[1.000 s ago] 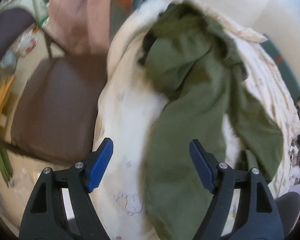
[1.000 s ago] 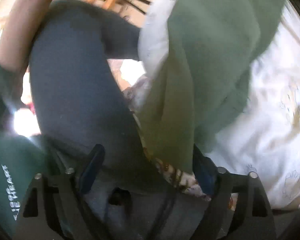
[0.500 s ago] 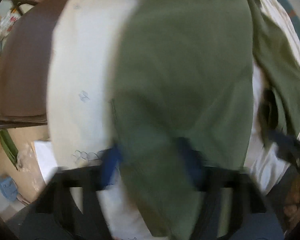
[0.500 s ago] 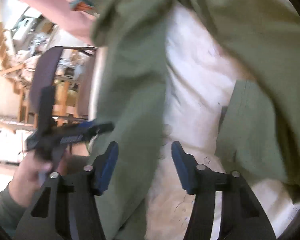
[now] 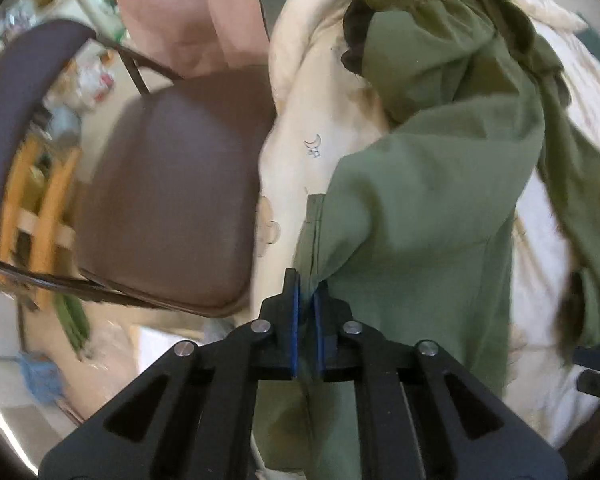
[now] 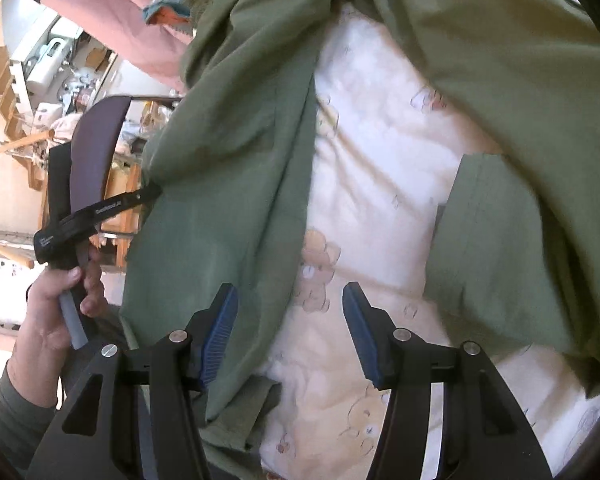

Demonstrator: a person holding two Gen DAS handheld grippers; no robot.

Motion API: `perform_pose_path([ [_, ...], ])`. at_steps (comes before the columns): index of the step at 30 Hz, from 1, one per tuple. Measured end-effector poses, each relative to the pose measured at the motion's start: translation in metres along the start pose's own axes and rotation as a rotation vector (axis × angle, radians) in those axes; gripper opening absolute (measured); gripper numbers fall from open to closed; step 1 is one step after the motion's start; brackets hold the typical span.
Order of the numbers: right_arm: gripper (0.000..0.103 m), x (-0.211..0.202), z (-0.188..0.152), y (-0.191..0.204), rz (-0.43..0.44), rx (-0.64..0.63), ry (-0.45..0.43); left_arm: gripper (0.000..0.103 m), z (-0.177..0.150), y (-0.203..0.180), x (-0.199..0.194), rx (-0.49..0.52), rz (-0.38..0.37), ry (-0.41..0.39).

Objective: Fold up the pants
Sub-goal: 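Lay the pants leg flat with the left gripper while the right gripper smooths the other leg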

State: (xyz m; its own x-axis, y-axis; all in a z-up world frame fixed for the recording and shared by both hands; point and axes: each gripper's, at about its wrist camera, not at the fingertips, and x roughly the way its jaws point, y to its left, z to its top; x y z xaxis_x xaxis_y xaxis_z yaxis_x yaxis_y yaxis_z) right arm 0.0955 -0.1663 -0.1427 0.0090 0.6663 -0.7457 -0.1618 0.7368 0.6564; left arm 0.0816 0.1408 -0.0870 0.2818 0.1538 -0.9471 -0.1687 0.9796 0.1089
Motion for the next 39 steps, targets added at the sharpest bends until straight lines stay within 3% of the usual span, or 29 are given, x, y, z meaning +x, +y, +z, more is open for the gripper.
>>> perform_pose_path([
  [1,0.058,-0.003,-0.005,-0.008,0.007,-0.003,0.028,0.018,-0.006,0.001,-0.003,0.002,-0.006,-0.002],
  [3,0.058,0.011,-0.017,-0.001,0.047,-0.003,0.118,0.061,-0.021,0.004,-0.006,-0.003,-0.054,0.041],
  [8,0.058,0.046,-0.061,0.029,0.062,-0.080,0.293,0.064,-0.069,0.005,-0.024,0.018,-0.128,0.096],
  [9,0.054,0.055,-0.072,0.036,0.057,-0.102,0.327,0.064,-0.076,-0.004,-0.028,0.018,-0.136,0.108],
  [10,0.045,0.063,-0.084,0.045,0.054,-0.128,0.363,0.064,-0.085,-0.006,-0.030,0.019,-0.147,0.118],
  [11,0.013,0.066,-0.093,0.052,0.045,-0.148,0.380,0.065,-0.091,-0.009,-0.031,0.018,-0.158,0.127],
  [12,0.007,0.065,-0.099,0.057,0.040,-0.161,0.388,0.064,-0.091,-0.010,-0.029,0.018,-0.165,0.136],
  [15,0.006,0.048,-0.127,0.087,0.088,-0.228,0.407,0.064,-0.095,-0.014,-0.022,0.010,-0.185,0.171],
  [17,0.006,0.036,-0.147,0.101,0.154,-0.215,0.459,0.064,-0.093,-0.008,-0.019,0.009,-0.161,0.150],
  [19,0.012,0.026,-0.166,0.112,0.213,-0.185,0.519,0.064,-0.084,-0.005,-0.018,0.000,-0.159,0.137],
  [22,0.045,0.014,-0.182,0.113,0.206,-0.157,0.595,0.065,-0.072,-0.002,-0.019,-0.007,-0.165,0.128],
  [23,0.060,0.006,-0.181,0.109,0.201,-0.156,0.586,0.065,-0.069,-0.002,-0.019,-0.005,-0.166,0.128],
  [26,0.060,-0.015,-0.157,0.087,0.064,-0.194,0.457,0.065,-0.067,-0.004,-0.012,-0.006,-0.162,0.142],
  [30,0.061,-0.021,-0.089,0.057,-0.135,-0.191,0.232,0.064,-0.062,-0.007,0.004,-0.015,-0.148,0.165],
  [33,0.061,0.006,-0.035,0.025,-0.135,-0.049,0.105,0.065,-0.057,-0.012,0.007,-0.009,-0.142,0.134],
  [35,0.060,0.036,-0.013,0.008,-0.062,0.043,0.084,0.065,-0.055,-0.012,0.007,-0.028,-0.172,0.137],
  [37,0.057,0.070,0.001,0.005,-0.103,0.038,0.102,0.065,-0.054,-0.013,0.005,-0.043,-0.212,0.125],
  [39,0.046,0.095,0.004,0.010,-0.128,0.005,0.130,0.065,-0.053,-0.015,0.002,-0.031,-0.211,0.110],
])
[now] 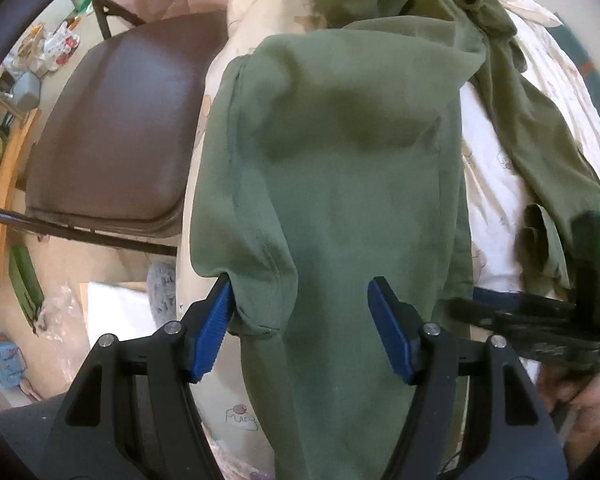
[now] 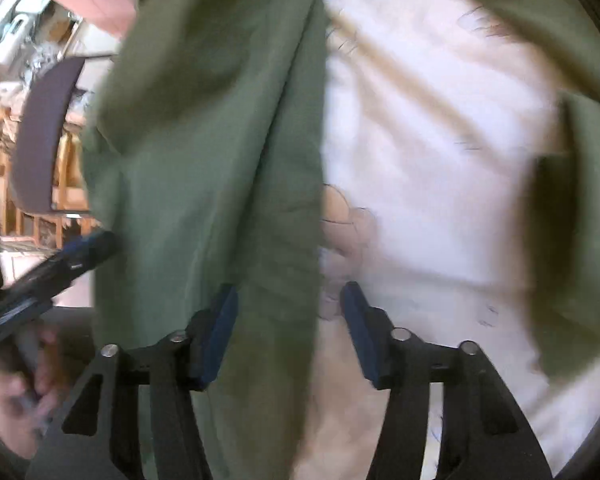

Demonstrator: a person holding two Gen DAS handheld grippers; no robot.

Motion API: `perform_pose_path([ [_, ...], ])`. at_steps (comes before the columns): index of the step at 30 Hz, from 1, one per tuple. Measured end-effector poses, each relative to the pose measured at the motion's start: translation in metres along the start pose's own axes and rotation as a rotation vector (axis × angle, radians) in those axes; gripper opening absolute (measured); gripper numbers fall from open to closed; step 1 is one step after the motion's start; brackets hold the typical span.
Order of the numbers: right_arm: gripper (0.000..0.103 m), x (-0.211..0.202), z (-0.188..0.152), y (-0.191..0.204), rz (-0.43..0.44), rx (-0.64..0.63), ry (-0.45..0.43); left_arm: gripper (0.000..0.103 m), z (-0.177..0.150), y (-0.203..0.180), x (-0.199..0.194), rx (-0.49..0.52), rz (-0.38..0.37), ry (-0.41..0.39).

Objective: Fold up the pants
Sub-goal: 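Lay the pants leg flat with the left gripper while the right gripper smooths the other leg, then grasp the elastic waistband of the green pants with both grippers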

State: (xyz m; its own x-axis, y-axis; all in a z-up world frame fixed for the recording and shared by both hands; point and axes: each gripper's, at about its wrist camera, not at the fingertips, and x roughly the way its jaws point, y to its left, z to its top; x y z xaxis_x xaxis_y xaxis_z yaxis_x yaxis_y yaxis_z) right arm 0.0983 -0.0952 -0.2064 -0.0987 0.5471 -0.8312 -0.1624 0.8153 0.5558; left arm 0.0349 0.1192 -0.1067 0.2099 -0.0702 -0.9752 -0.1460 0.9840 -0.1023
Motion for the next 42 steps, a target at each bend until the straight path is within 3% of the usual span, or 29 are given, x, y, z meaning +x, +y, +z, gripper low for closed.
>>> perform_pose_path([
  [1,0.040,0.005,0.001,0.007,-0.032,-0.051,-0.006,0.065,0.001,-0.001,-0.001,0.006,-0.007,-0.011],
  [3,0.013,0.006,0.001,0.013,-0.133,-0.126,-0.026,0.065,0.004,-0.004,-0.004,0.007,-0.016,-0.035],
  [6,0.006,-0.005,0.003,0.000,-0.261,-0.081,-0.085,0.065,0.010,-0.006,-0.011,-0.021,-0.028,-0.082],
  [8,0.010,-0.024,0.002,-0.011,-0.328,-0.035,-0.148,0.065,0.014,-0.006,-0.021,-0.045,-0.028,-0.130],
  [11,0.010,-0.051,-0.001,-0.021,-0.172,0.027,-0.155,0.065,0.020,-0.008,-0.038,-0.082,-0.031,-0.216],
  [14,0.015,-0.090,-0.005,-0.007,-0.164,-0.067,-0.238,0.065,0.026,-0.015,-0.050,-0.081,-0.043,-0.270],
  [19,0.016,-0.152,0.035,0.015,-0.285,-0.249,-0.395,0.065,0.051,-0.030,-0.057,-0.029,0.002,-0.279],
  [20,0.020,-0.159,0.048,0.016,-0.307,-0.274,-0.410,0.065,0.059,-0.030,-0.058,-0.021,0.005,-0.282],
  [22,0.041,-0.165,0.079,0.022,-0.343,-0.320,-0.430,0.067,0.083,-0.028,-0.065,-0.012,0.013,-0.314],
  [23,0.062,-0.170,0.093,0.022,-0.360,-0.340,-0.439,0.073,0.095,-0.028,-0.067,-0.007,0.025,-0.328],
  [24,0.071,-0.175,0.108,0.024,-0.386,-0.364,-0.466,0.077,0.108,-0.026,-0.069,-0.002,0.041,-0.346],
  [25,0.071,-0.178,0.114,0.026,-0.405,-0.387,-0.489,0.077,0.123,-0.024,-0.070,0.001,0.050,-0.364],
  [32,0.071,-0.144,0.201,0.050,-0.504,-0.541,-0.488,0.078,0.218,-0.006,-0.030,0.013,0.068,-0.362],
  [35,0.071,-0.103,0.228,0.059,-0.622,-0.654,-0.466,0.078,0.247,-0.001,-0.004,-0.015,0.028,-0.317],
  [37,0.070,-0.084,0.243,0.064,-0.727,-0.712,-0.483,0.078,0.264,-0.001,0.006,-0.031,0.014,-0.337],
  [38,0.063,-0.076,0.247,0.065,-0.773,-0.750,-0.493,0.078,0.270,-0.002,0.009,-0.045,0.018,-0.361],
  [39,0.048,-0.071,0.252,0.063,-0.806,-0.781,-0.497,0.078,0.275,-0.005,0.011,-0.046,0.015,-0.374],
  [42,0.016,-0.093,0.264,0.058,-0.706,-0.736,-0.485,0.078,0.289,-0.021,0.017,-0.002,0.015,-0.386],
])
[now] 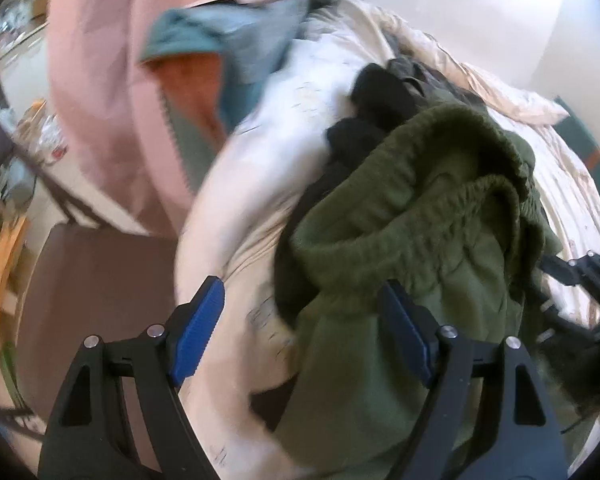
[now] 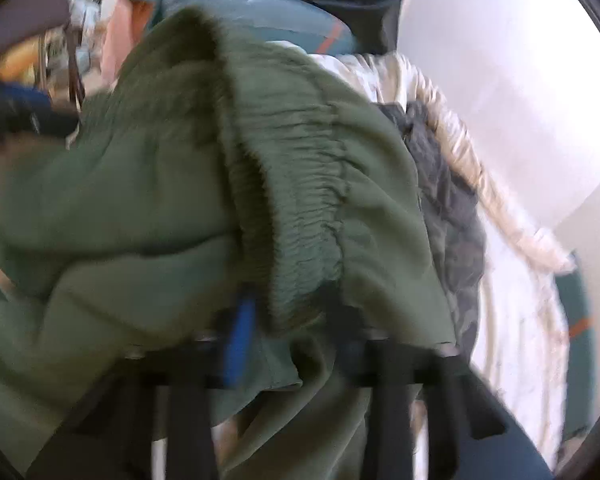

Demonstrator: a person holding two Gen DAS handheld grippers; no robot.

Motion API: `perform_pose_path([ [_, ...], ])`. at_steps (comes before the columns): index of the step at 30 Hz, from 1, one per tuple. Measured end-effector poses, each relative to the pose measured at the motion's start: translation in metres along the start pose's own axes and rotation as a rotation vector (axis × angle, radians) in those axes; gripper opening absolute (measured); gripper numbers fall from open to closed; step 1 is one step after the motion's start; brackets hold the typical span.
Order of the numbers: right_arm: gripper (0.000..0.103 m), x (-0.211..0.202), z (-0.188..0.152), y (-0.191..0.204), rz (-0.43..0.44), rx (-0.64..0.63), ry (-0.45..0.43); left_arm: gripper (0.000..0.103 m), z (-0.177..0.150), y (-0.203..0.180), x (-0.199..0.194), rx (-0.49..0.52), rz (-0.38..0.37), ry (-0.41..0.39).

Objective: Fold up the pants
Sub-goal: 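Grasp the elastic waistband of the green pants with both grippers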

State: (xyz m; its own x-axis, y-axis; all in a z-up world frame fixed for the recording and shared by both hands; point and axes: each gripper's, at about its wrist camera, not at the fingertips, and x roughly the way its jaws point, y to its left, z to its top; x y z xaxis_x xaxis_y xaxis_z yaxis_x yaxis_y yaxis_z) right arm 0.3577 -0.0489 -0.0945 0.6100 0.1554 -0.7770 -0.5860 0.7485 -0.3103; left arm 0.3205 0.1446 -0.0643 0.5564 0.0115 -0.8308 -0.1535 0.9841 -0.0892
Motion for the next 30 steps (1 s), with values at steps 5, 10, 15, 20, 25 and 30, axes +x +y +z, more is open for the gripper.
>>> perform_pose_path([
  [5,0.005,-0.067,0.033,-0.072,0.054,0.097,-0.123,0.078,0.011,-0.014,0.003,0.056,-0.013,-0.028],
  [10,0.003,-0.108,0.076,-0.129,0.019,0.130,-0.149,0.080,0.022,-0.034,0.001,0.133,-0.018,-0.051],
  [15,0.003,-0.111,0.102,-0.138,-0.046,0.076,-0.105,0.080,0.027,-0.051,-0.016,0.224,-0.089,-0.077],
  [20,0.003,-0.127,0.106,-0.153,-0.087,0.107,-0.133,0.080,0.008,-0.048,-0.041,0.345,-0.268,-0.104],
  [25,0.003,-0.144,0.105,-0.164,-0.126,0.098,-0.149,0.080,0.001,-0.032,-0.041,0.356,-0.343,-0.088],
  [30,0.003,-0.159,0.101,-0.166,-0.143,0.075,-0.171,0.080,0.010,-0.060,-0.030,0.404,-0.391,-0.074],
])
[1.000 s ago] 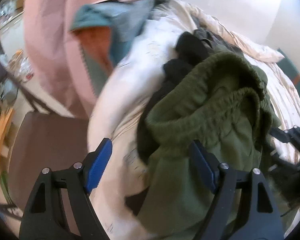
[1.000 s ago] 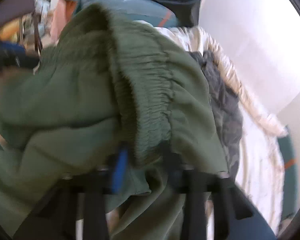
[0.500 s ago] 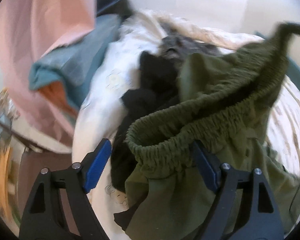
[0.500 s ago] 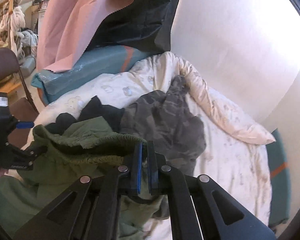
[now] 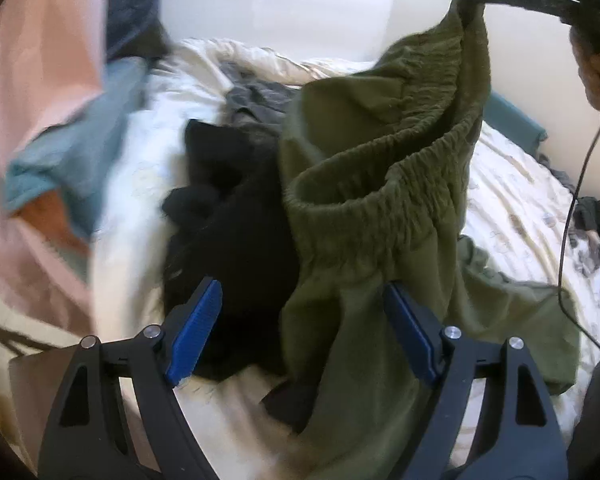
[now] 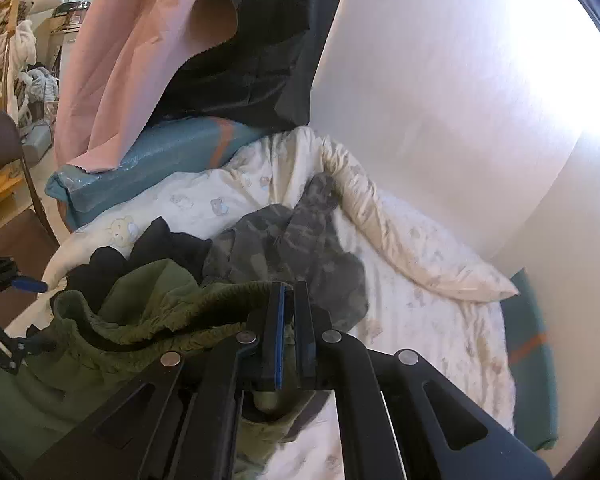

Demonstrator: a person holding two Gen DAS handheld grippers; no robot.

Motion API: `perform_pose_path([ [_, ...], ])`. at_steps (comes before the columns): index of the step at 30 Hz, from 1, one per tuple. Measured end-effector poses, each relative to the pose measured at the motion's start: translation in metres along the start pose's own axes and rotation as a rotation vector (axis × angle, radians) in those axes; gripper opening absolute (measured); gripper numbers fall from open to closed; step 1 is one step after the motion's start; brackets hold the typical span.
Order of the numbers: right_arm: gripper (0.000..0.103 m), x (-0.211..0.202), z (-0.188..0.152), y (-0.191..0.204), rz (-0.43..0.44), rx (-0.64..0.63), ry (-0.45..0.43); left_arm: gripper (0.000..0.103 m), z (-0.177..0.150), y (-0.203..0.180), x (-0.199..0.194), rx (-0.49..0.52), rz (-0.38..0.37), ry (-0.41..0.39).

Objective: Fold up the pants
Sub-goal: 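Grasp the elastic waistband of the green pants with both grippers, then lift the pants by the waistband with both grippers and shake them out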

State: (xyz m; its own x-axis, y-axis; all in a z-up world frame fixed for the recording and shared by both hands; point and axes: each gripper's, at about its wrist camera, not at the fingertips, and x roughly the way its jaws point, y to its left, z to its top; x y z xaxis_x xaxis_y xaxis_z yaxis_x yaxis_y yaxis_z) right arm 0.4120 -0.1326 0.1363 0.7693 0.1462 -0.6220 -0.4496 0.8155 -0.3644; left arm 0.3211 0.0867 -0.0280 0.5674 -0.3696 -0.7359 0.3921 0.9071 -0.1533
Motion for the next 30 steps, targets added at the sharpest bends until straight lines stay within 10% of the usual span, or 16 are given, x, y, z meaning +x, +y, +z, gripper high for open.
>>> perform_pose_path([
  [4,0.003,-0.009,-0.001,-0.004,0.000,-0.001,-0.004,0.065,0.021,-0.017,0.034,0.032,-0.145,0.061],
  [6,0.003,-0.014,-0.003,-0.007,-0.005,-0.004,0.005,0.013,0.026,-0.018,0.046,0.004,-0.158,0.092],
  [20,0.002,-0.131,-0.011,-0.042,-0.057,0.004,-0.060,0.010,0.089,-0.061,-0.178,0.080,0.076,-0.262],
  [30,0.000,-0.344,0.026,-0.065,-0.157,0.069,-0.269,0.009,0.097,-0.144,-0.342,0.193,0.252,-0.419],
])
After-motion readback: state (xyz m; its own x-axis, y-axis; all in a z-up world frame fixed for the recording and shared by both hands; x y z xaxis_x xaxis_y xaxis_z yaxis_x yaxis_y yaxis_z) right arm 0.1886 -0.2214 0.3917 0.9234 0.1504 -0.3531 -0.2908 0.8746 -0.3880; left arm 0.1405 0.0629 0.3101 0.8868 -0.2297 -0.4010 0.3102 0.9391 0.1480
